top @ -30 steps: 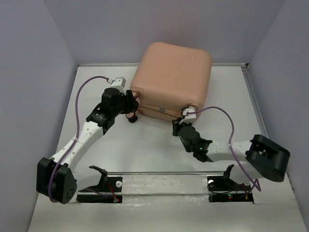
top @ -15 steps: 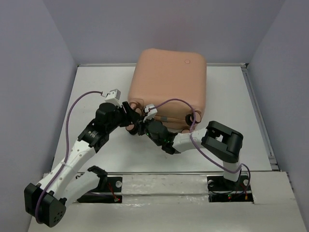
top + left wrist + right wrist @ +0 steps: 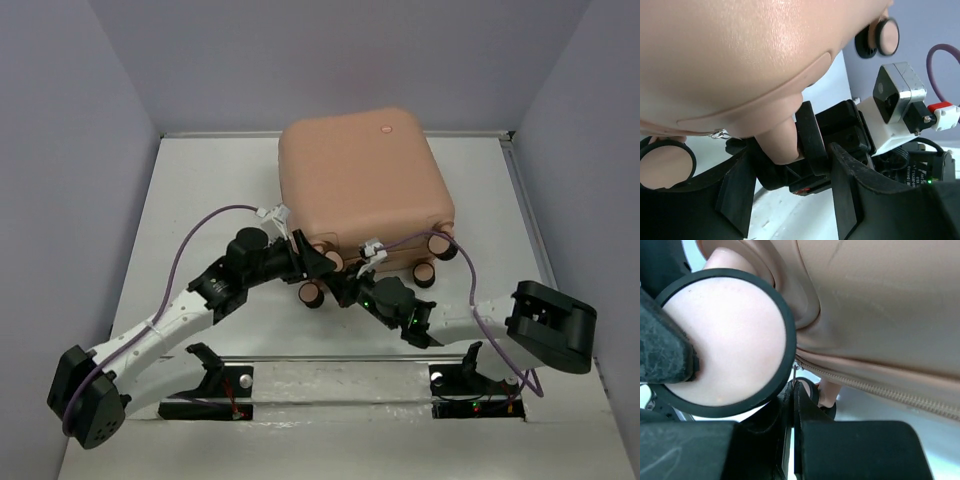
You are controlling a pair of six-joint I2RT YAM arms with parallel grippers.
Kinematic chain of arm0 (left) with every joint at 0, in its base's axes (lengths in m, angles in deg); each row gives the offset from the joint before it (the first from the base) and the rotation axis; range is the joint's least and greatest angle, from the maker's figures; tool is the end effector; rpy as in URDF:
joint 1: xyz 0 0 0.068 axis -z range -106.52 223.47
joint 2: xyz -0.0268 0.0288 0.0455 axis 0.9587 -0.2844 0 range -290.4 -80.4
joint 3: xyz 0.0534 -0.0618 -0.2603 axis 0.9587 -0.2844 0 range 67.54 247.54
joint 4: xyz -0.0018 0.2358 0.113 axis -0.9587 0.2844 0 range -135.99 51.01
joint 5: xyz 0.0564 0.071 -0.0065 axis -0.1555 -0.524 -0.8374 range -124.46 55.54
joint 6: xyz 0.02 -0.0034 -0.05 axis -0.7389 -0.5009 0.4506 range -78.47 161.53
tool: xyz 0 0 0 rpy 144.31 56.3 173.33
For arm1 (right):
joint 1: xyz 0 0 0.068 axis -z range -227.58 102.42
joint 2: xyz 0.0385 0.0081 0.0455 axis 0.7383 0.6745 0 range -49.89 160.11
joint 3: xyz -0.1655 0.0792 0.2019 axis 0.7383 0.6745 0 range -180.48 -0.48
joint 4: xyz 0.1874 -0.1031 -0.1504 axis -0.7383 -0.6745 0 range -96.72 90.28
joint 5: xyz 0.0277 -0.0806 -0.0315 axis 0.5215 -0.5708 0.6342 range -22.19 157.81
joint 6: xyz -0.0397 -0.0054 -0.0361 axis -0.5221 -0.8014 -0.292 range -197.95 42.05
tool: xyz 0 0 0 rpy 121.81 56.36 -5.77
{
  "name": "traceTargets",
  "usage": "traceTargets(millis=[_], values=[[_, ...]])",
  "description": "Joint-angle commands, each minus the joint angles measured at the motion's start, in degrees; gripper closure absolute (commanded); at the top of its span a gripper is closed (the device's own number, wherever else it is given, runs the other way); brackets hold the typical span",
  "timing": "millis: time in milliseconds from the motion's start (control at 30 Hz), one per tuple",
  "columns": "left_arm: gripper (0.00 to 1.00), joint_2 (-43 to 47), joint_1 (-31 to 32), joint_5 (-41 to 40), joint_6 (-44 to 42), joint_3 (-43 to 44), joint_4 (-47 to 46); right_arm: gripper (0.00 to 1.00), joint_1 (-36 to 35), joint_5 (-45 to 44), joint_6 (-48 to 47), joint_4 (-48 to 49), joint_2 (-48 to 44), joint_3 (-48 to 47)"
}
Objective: Pack the luggage
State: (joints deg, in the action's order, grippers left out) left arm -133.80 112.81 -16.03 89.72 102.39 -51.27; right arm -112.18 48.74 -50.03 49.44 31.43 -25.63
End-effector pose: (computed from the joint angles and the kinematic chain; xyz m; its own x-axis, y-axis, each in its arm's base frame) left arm 0.1622 -0.1474 0.2796 -0.7440 -0.3044 -0.5948 0.4273 0.4676 -0.7738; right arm 0.1277 0.2418 0.1912 -0.3808 0.2297 -0.8957 -0.6069 0.6687 0.4295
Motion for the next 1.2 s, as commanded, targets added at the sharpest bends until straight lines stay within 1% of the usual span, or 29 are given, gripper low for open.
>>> traceTargets(millis=[0, 33, 67, 133, 200, 267, 300, 400, 433, 467, 500, 533, 600, 633, 700, 767, 867, 900, 933, 967, 1000, 1033, 1067, 1100, 1133, 1167], values=[[0.94, -7.3, 6.2, 2.1, 0.5, 6.7, -28.9, 0.93, -1.1, -0.1, 2.7, 5.2, -7.9, 4.7], [0.94, -10.5, 7.7, 1.3, 2.5, 7.7, -33.4, 0.93, -1.1, -0.3, 2.5, 5.7, -9.2, 6.4], [0.94, -12.0, 8.4, -0.7, 3.5, 8.7, -35.7, 0.93, -1.1, -0.8, 2.3, 5.8, -12.4, 7.2], [0.94, -14.9, 9.3, -1.9, 5.0, 11.4, -41.3, 0.93, -0.5, -2.7, 1.9, 6.0, -15.4, 8.6], [0.94, -18.7, 10.2, -4.4, 6.8, 12.8, -44.1, 0.93, -0.5, -3.6, 1.2, 6.6, -17.4, 9.8], [0.94, -21.2, 10.9, -6.0, 8.8, 13.7, -48.7, 0.93, -0.5, -4.0, 0.6, 10.1, -17.5, 10.6], [0.94, -22.1, 11.1, -6.7, 9.0, 14.0, -50.4, 0.93, -0.5, -3.8, 0.2, 14.6, -15.3, 10.8], [0.94, -25.1, 11.6, -8.2, 10.5, 15.6, -53.0, 0.93, -0.5, -4.3, -0.1, 23.0, -9.5, 10.3], [0.94, -25.8, 11.7, -8.3, 11.2, 16.1, -55.2, 0.93, -0.5, -4.2, 0.0, 29.3, -4.6, 9.9], [0.94, -26.5, 11.8, -8.3, 11.8, 16.6, -55.8, 0.93, -0.5, -3.5, -0.1, 33.2, -1.8, 9.2], [0.94, -27.8, 11.8, -7.9, 13.9, 16.9, -56.6, 0.93, -0.5, -2.8, -1.1, 39.8, 1.2, 6.5], [0.94, -28.2, 11.9, -7.6, 15.1, 16.9, -58.3, 0.93, -0.5, -1.3, -1.0, 41.3, 6.7, 4.5], [0.94, -28.2, 12.2, -7.5, 16.8, 16.5, -59.8, 0.93, -0.5, 0.6, 0.0, 42.7, 11.6, -0.1], [0.94, -27.4, 12.4, -8.1, 17.8, 15.5, -60.4, 0.93, -0.5, 2.5, 0.7, 44.0, 15.9, -3.9], [0.94, -25.9, 12.5, -8.4, 17.8, 14.5, -60.2, 0.93, -1.4, 2.8, 2.3, 46.0, 19.1, -6.7], [0.94, -23.1, 12.5, -10.3, 17.3, 12.1, -59.8, 0.93, -1.4, 0.5, 3.4, 46.1, 21.4, -8.7], [0.94, -20.6, 12.5, -12.2, 16.2, 10.3, -58.4, 0.93, -1.4, -1.6, 5.7, 48.8, 26.0, -9.3], [0.94, -20.4, 12.5, -12.3, 16.2, 10.2, -58.4, 0.93, -1.4, -2.4, 7.4, 49.2, 26.2, -9.0], [0.94, -19.7, 12.5, -12.4, 15.9, 9.9, -57.7, 0.87, -1.4, -3.2, 7.6, 49.2, 26.2, -8.4], [0.94, -19.2, 12.3, -12.5, 15.0, 9.9, -56.8, 0.75, -1.4, -3.2, 7.6, 49.2, 25.7, -6.3], [0.94, -18.5, 12.1, -12.9, 14.2, 9.7, -54.4, 0.50, -2.0, -3.4, 7.2, 48.9, 24.2, -4.6], [0.94, -17.8, 11.8, -13.2, 13.3, 9.3, -53.6, 0.40, -2.0, -4.0, 7.5, 48.2, 22.9, -2.4], [0.94, -15.9, 11.6, -14.0, 12.6, 8.7, -52.6, 0.32, -2.0, -5.4, 8.0, 47.0, 21.4, 0.0], [0.94, -14.8, 11.1, -14.6, 11.9, 8.0, -51.7, 0.27, -2.0, -5.7, 8.6, 45.2, 19.8, 2.2], [0.93, -13.8, 10.2, -15.0, 11.4, 6.2, -49.9, 0.20, -2.0, -6.1, 10.2, 38.8, 15.1, 6.0], [0.85, -11.7, 9.7, -15.6, 11.4, 4.9, -49.5, 0.18, -2.0, -6.0, 11.2, 33.9, 12.3, 7.5]])
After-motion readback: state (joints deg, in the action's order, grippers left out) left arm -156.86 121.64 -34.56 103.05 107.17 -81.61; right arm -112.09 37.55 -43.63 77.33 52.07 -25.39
